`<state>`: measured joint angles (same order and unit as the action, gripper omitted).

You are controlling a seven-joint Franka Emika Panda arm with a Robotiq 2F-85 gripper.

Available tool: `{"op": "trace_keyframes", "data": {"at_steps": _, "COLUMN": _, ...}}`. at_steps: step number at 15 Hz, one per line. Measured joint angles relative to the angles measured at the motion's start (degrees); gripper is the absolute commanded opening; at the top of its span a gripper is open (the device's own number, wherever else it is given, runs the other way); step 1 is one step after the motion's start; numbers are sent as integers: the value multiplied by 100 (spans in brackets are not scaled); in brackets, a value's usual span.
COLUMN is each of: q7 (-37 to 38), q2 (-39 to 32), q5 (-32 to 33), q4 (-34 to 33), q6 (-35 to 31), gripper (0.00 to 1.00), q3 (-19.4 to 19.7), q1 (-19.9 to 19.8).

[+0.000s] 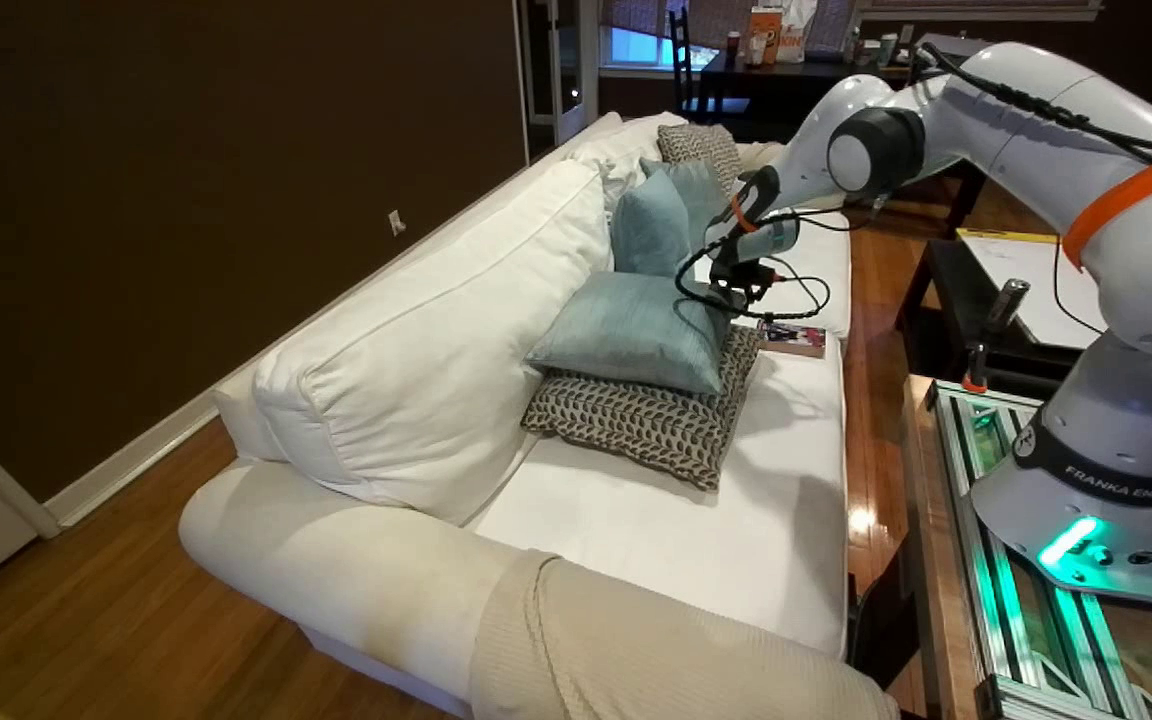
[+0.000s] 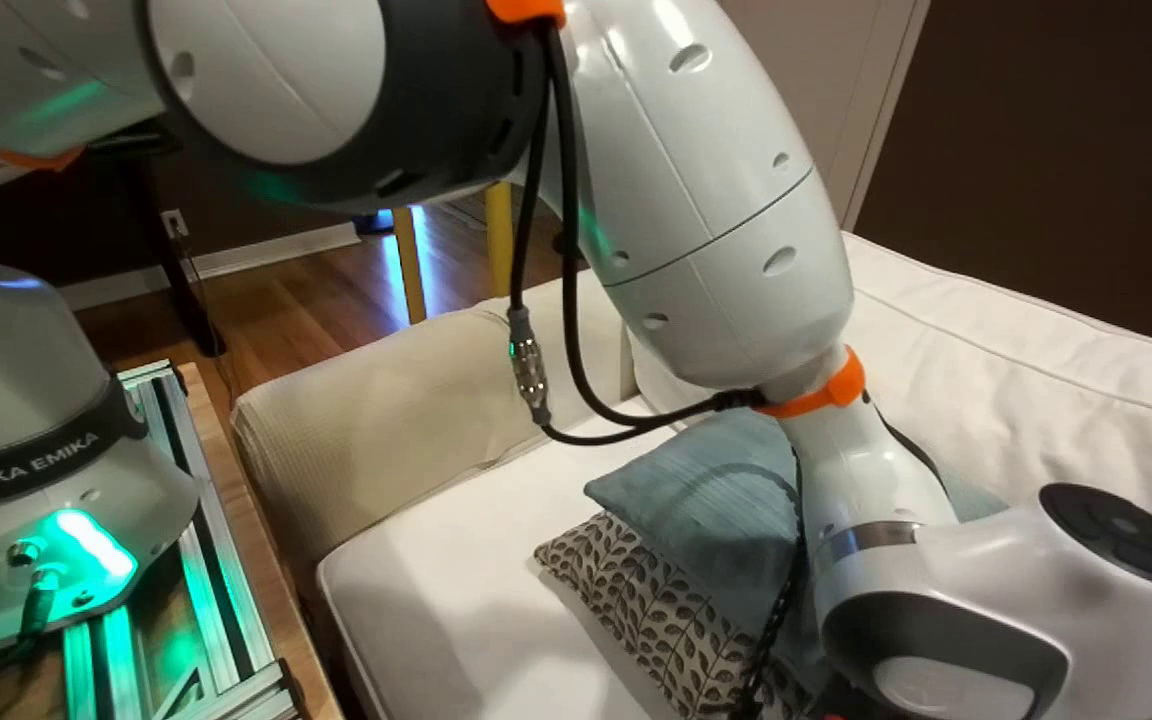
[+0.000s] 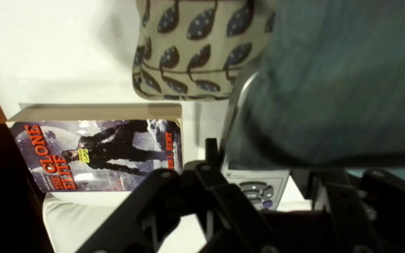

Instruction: Move the remote to the left

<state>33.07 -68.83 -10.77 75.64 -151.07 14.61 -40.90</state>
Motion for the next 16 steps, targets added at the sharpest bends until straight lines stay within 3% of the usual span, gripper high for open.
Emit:
{"op": "trace_keyframes", "data": {"at_steps": 6, "q7": -392, "q2": 863, "q5": -254, "q4": 1652, "q6": -800, "gripper": 27, "q3": -129, "q1": 16}}
{"op": "trace_keyframes", "data": {"at_steps": 10, "q7": -919, "q2": 1479, "q5": -589, "q4": 2676, "q6": -889, "gripper": 27, "q3": -135, "q1": 20}}
{"op": "trace_keyframes", "data": {"at_steps": 16, "q7": -1622, "q2": 1910, "q5": -641, "q4": 3476, "q6": -889, "gripper": 27, "q3": -190, "q1": 21}}
